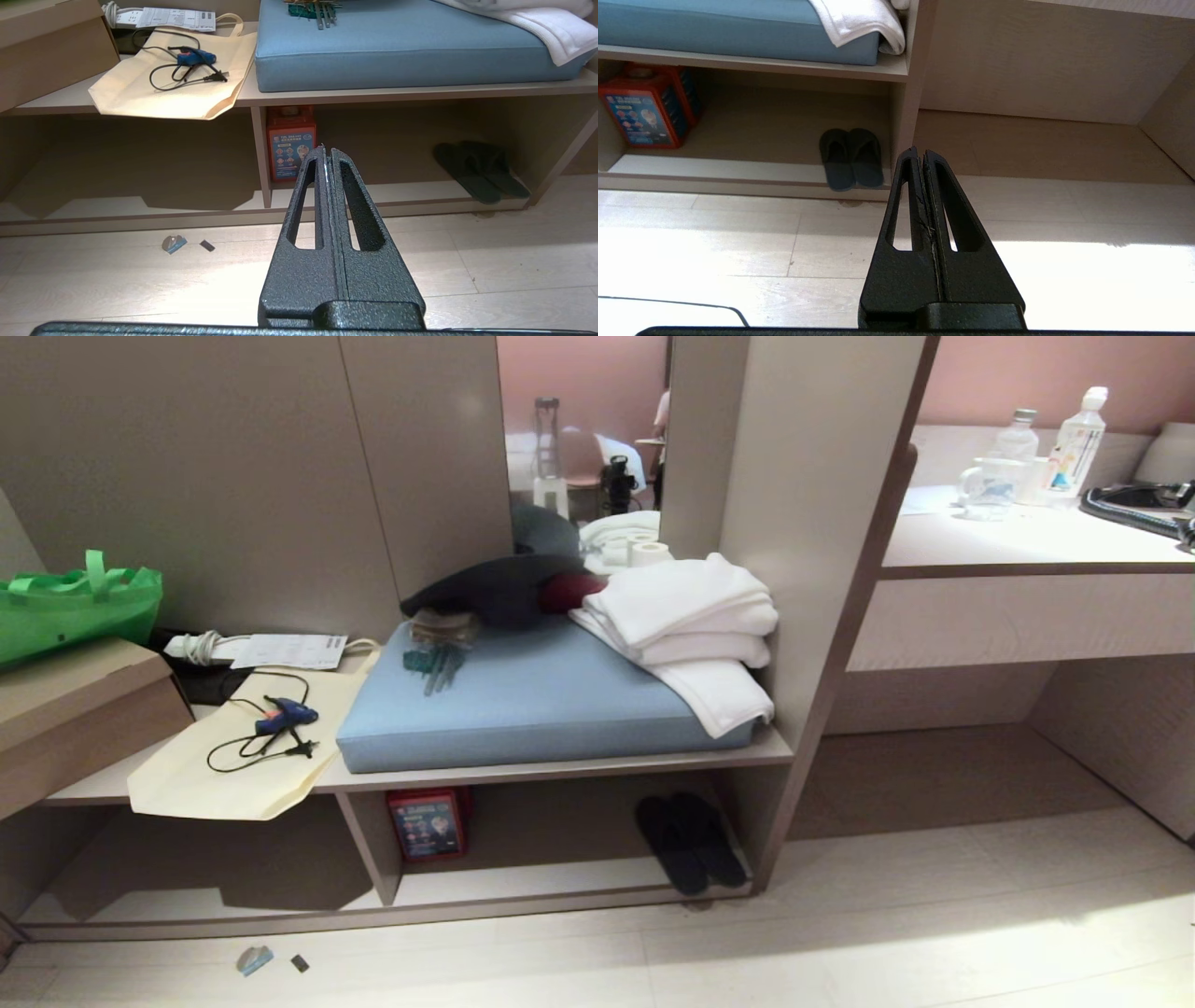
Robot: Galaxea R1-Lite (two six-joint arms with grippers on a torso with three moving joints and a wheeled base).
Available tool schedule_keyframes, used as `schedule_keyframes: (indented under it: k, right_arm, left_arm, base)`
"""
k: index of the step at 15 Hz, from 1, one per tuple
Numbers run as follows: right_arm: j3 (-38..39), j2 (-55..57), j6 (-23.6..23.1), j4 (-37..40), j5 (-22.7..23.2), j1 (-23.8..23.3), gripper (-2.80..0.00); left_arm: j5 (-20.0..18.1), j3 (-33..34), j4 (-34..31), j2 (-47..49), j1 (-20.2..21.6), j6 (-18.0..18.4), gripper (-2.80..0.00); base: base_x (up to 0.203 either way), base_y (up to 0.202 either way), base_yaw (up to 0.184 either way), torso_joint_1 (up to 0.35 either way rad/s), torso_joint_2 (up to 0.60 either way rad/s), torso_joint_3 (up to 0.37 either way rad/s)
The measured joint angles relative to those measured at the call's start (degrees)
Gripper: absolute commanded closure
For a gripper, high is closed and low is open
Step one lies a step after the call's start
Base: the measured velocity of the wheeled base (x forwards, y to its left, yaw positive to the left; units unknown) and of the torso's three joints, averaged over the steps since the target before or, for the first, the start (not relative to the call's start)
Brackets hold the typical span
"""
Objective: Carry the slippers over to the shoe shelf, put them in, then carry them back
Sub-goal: Pick up the slippers in the shoe cabinet
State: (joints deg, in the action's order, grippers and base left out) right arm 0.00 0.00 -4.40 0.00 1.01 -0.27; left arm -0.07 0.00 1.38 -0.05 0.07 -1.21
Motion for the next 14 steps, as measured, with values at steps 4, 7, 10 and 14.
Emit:
schedule_keyframes:
  k: [4,7,10,14]
  right_arm:
    - [0.0,0.0,0.0,0.0,0.0,0.0,0.00]
    - [0.0,0.0,0.1,0.0,0.0,0.0,0.00]
    - [0.0,0.0,0.2,0.0,0.0,0.0,0.00]
    - [0.0,0.0,0.2,0.0,0.0,0.0,0.00]
  left_arm:
    - [0.0,0.0,0.0,0.0,0.0,0.0,0.00]
    - [0.0,0.0,0.0,0.0,0.0,0.0,0.00]
    - [0.0,0.0,0.0,0.0,0.0,0.0,0.00]
    - [0.0,0.0,0.0,0.0,0.0,0.0,0.00]
  base:
    - [0.000,0.000,0.000,0.000,0.00,0.000]
    - [0.000,0.000,0.000,0.000,0.00,0.000]
    - [0.000,0.000,0.000,0.000,0.00,0.000]
    - [0.000,0.000,0.000,0.000,0.00,0.000]
